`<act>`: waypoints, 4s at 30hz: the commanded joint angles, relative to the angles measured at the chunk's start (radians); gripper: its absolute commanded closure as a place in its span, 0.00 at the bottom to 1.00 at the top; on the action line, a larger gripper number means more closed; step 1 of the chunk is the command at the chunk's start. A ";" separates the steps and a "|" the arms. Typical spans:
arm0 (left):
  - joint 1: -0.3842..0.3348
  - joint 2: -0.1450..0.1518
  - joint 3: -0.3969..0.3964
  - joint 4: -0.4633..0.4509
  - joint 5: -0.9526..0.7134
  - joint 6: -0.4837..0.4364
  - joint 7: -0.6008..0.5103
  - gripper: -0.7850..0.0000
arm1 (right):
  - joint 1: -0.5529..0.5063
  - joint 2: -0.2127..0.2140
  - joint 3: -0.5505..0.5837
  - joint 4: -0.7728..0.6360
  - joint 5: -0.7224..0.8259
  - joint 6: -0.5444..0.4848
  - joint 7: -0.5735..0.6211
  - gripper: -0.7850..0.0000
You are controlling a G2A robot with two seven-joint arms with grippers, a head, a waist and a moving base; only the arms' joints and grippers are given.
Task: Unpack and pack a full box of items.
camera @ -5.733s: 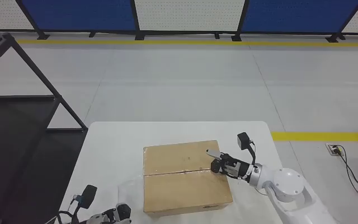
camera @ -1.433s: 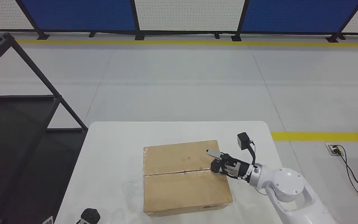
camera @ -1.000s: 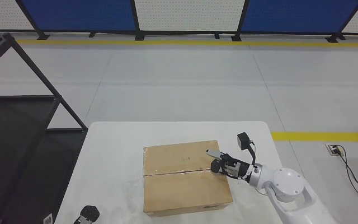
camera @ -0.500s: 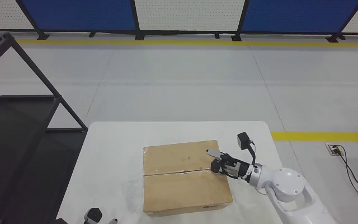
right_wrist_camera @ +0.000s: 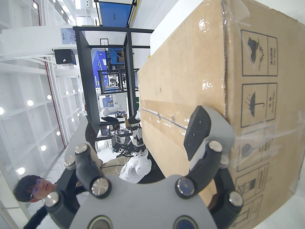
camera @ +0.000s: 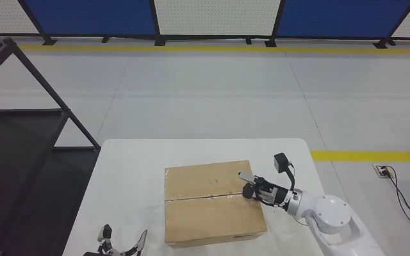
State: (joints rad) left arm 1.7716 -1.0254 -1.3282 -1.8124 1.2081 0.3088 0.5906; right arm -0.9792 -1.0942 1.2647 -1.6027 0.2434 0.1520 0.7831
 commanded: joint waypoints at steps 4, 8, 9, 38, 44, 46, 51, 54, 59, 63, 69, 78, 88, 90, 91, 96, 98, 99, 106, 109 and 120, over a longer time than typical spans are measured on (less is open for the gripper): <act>-0.021 -0.020 0.019 0.041 -0.015 0.103 0.042 0.00 | -0.007 0.002 0.010 0.000 0.002 -0.003 0.007 0.00; -0.028 -0.032 0.047 0.053 -0.062 0.070 0.022 0.00 | -0.001 0.002 0.002 0.004 0.000 -0.001 0.009 0.00; -0.028 -0.032 0.047 0.053 -0.062 0.070 0.022 0.00 | 0.002 0.001 0.000 0.004 0.001 0.000 0.011 0.00; -0.222 -0.125 0.233 0.126 0.149 0.517 -0.199 0.00 | 0.013 0.004 -0.013 -0.005 -0.017 0.021 0.017 0.00; -0.256 -0.142 0.233 0.142 0.161 0.513 -0.250 0.00 | 0.011 0.005 -0.009 -0.009 -0.018 0.027 0.016 0.00; -0.249 -0.146 0.232 0.144 0.165 0.512 -0.251 0.00 | 0.012 0.005 -0.010 -0.011 -0.019 0.028 0.017 0.00; -0.198 -0.153 0.209 0.134 0.170 0.535 -0.225 0.00 | 0.023 0.003 -0.020 -0.003 -0.016 0.029 0.017 0.00; -0.165 -0.157 0.183 0.128 0.174 0.579 -0.201 0.00 | 0.035 0.001 -0.030 0.010 -0.012 0.028 0.019 0.00; -0.131 -0.164 0.135 0.128 0.155 0.607 -0.169 0.00 | 0.053 -0.002 -0.043 0.030 -0.005 0.019 0.021 0.00; -0.125 -0.169 0.098 0.134 0.139 0.599 -0.168 0.00 | 0.064 -0.003 -0.047 0.040 -0.003 0.017 0.026 0.00; -0.127 -0.175 0.051 0.134 0.104 0.540 -0.209 0.00 | 0.071 -0.004 -0.050 0.042 -0.003 0.017 0.030 0.00; -0.137 -0.178 0.026 0.160 0.156 0.424 -0.297 0.00 | 0.070 -0.002 -0.046 0.040 -0.006 0.015 0.033 0.00; -0.133 -0.182 0.067 0.154 0.325 0.305 -0.365 0.00 | 0.066 -0.001 -0.043 0.045 -0.003 0.006 0.034 0.00; -0.148 -0.185 0.066 0.167 0.333 0.302 -0.382 0.00 | 0.064 -0.001 -0.042 0.046 -0.003 0.003 0.035 0.00; -0.157 -0.187 0.065 0.174 0.331 0.303 -0.392 0.00 | 0.063 -0.001 -0.040 0.047 -0.002 0.002 0.035 0.00; -0.196 -0.197 0.058 0.195 0.308 0.311 -0.411 0.00 | 0.056 0.001 -0.032 0.044 -0.001 -0.001 0.035 0.00; -0.203 -0.202 0.056 0.202 0.308 0.332 -0.407 0.00 | 0.052 0.002 -0.029 0.041 0.001 -0.003 0.034 0.00; -0.205 -0.204 0.054 0.204 0.309 0.350 -0.403 0.00 | 0.050 0.002 -0.028 0.040 0.000 -0.004 0.035 0.00; -0.203 -0.219 0.014 0.204 0.246 0.414 -0.364 0.00 | 0.039 0.005 -0.020 0.034 0.001 -0.007 0.036 0.00; -0.210 -0.224 0.003 0.199 0.224 0.413 -0.357 0.00 | 0.038 0.005 -0.023 0.030 0.000 -0.009 0.037 0.00; -0.181 -0.238 -0.033 0.117 0.219 0.415 -0.315 0.00 | 0.020 0.009 -0.011 0.011 -0.006 -0.011 0.035 0.00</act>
State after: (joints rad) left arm 1.5801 -1.2616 -1.3587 -1.6836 1.4275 0.7213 0.2668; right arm -0.9577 -1.0858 1.2532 -1.5896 0.2389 0.1402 0.8186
